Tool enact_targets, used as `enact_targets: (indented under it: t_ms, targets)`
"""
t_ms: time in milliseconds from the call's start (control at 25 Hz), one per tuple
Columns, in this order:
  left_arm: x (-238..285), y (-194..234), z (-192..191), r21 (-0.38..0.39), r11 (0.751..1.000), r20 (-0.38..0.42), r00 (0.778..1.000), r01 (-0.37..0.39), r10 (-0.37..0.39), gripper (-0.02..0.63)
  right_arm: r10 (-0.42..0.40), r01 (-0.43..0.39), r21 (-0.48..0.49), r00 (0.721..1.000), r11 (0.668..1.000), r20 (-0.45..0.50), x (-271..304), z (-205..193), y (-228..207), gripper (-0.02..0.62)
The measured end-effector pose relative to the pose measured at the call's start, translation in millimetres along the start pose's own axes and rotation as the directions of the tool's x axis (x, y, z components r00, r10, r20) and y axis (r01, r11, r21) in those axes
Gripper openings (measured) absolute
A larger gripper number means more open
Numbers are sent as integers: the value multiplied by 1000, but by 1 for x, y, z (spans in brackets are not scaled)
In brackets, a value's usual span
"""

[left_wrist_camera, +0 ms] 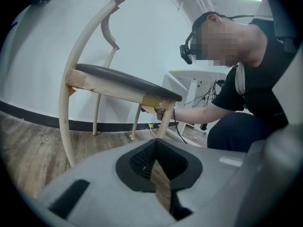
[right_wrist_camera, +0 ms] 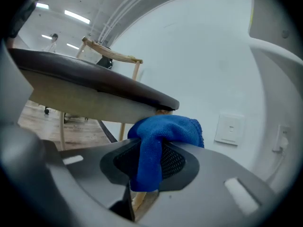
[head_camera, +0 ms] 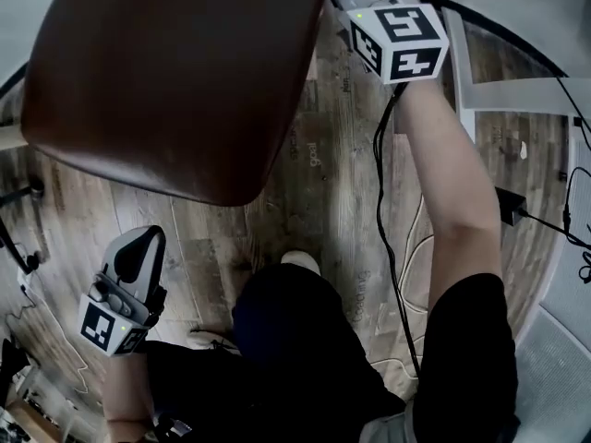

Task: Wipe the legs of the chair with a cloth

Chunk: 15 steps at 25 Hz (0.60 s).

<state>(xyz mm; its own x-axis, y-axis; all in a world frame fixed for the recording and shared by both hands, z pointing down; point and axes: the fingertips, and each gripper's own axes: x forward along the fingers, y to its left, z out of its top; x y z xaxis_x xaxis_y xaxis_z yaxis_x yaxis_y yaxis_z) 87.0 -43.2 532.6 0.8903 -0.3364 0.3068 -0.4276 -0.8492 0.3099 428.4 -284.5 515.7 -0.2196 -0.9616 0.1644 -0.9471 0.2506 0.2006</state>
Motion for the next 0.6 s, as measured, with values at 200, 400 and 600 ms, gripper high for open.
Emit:
enact_targets:
  t_ms: [200,400,600]
  targets:
    - [2,-6,-3,-25,999,-16,1000,-22,21,8,85,-83,-79,996,993,16,21,12,-6,101]
    - [1,-4,-1,-87,996,13,999,-35,37,8,101,-99,-22,993,995,60,29,5,-7,101]
    - [-2,6,-9,-91,993,-1,997,-76,76,8,89,-90,62,996,994,27,40,-41,2,101]
